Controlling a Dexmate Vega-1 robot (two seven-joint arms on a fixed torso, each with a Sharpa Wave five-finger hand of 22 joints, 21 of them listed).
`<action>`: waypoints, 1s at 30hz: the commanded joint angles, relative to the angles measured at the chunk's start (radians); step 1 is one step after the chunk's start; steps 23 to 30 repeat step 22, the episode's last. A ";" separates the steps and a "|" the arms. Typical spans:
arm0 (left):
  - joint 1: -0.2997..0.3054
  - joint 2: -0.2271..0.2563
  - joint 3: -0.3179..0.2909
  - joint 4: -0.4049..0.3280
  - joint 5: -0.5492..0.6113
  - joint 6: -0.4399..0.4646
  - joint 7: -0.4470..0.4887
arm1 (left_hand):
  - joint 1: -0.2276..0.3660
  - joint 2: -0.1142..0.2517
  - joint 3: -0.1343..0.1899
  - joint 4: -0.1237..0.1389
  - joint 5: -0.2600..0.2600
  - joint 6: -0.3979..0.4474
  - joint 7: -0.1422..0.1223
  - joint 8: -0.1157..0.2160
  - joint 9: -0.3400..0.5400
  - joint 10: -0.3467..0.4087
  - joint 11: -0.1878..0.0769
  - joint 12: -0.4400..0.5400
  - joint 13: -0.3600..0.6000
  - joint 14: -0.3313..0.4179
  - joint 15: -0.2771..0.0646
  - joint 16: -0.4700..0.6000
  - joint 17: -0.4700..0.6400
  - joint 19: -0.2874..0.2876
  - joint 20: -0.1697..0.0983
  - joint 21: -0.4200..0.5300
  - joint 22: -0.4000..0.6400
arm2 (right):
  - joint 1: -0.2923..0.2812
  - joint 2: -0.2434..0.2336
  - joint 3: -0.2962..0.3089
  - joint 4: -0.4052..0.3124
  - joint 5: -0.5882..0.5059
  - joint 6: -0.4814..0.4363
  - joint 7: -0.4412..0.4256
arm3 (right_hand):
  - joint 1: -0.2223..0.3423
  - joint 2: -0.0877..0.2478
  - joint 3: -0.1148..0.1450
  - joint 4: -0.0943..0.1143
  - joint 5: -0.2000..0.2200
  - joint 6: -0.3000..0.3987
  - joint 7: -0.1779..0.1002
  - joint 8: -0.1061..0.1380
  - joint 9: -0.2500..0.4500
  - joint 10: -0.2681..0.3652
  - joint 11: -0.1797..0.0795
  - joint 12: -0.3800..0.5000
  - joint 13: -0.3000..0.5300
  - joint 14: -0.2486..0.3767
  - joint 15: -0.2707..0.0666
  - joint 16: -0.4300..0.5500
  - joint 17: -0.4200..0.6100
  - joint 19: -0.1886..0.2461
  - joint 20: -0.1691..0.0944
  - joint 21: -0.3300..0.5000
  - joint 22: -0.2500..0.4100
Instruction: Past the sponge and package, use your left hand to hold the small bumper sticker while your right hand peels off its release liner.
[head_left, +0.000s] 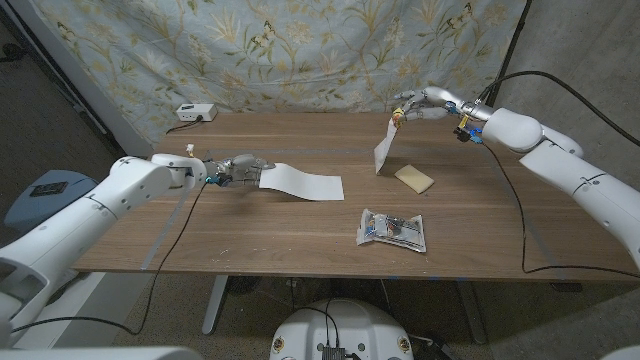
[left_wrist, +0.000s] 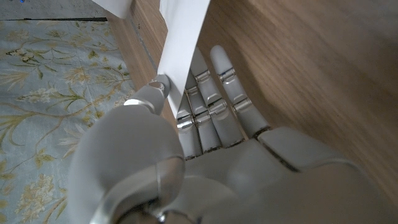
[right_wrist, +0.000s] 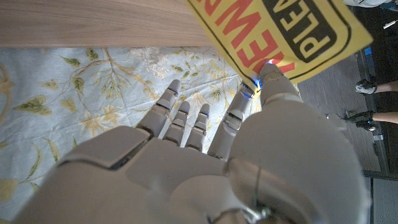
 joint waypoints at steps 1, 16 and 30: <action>0.031 0.024 -0.015 -0.033 -0.016 0.001 0.013 | 0.002 0.013 0.003 0.000 0.003 0.004 0.001 0.008 0.002 0.027 -0.018 -0.004 0.004 0.005 0.000 -0.003 0.004 -0.005 0.002 0.007 0.003 | -0.033 -0.029 0.019 -0.043 0.003 -0.017 -0.008 | 0.009 0.004 -0.001 0.000 0.005 0.005 -0.006 0.004 0.004 0.008 0.000 0.001 0.003 0.011 -0.002 0.005 0.003 0.007 0.002 0.001 0.001; 0.042 0.032 -0.020 -0.042 -0.027 0.001 0.024 | 0.003 0.013 0.002 -0.001 0.002 0.003 0.000 0.009 0.003 0.028 -0.017 -0.007 0.005 0.006 -0.001 -0.006 0.006 -0.010 0.002 0.014 0.002 | -0.044 -0.043 0.033 -0.058 0.007 -0.018 -0.005 | 0.010 0.004 -0.003 0.000 0.006 0.005 -0.006 0.005 0.005 0.009 0.001 0.001 0.003 0.011 -0.005 0.005 0.003 0.007 0.003 0.000 0.001; 0.029 0.026 -0.013 -0.026 -0.022 -0.002 0.016 | 0.003 0.014 0.003 0.000 0.002 0.002 0.002 0.009 0.003 0.027 -0.019 -0.008 0.006 0.007 0.000 -0.007 0.006 -0.010 0.002 0.018 0.002 | -0.039 -0.035 0.030 -0.050 0.006 -0.025 -0.006 | 0.010 0.004 -0.004 0.000 0.006 0.004 -0.007 0.005 0.006 0.009 0.000 0.000 0.003 0.011 -0.004 0.005 0.003 0.007 0.005 0.000 0.001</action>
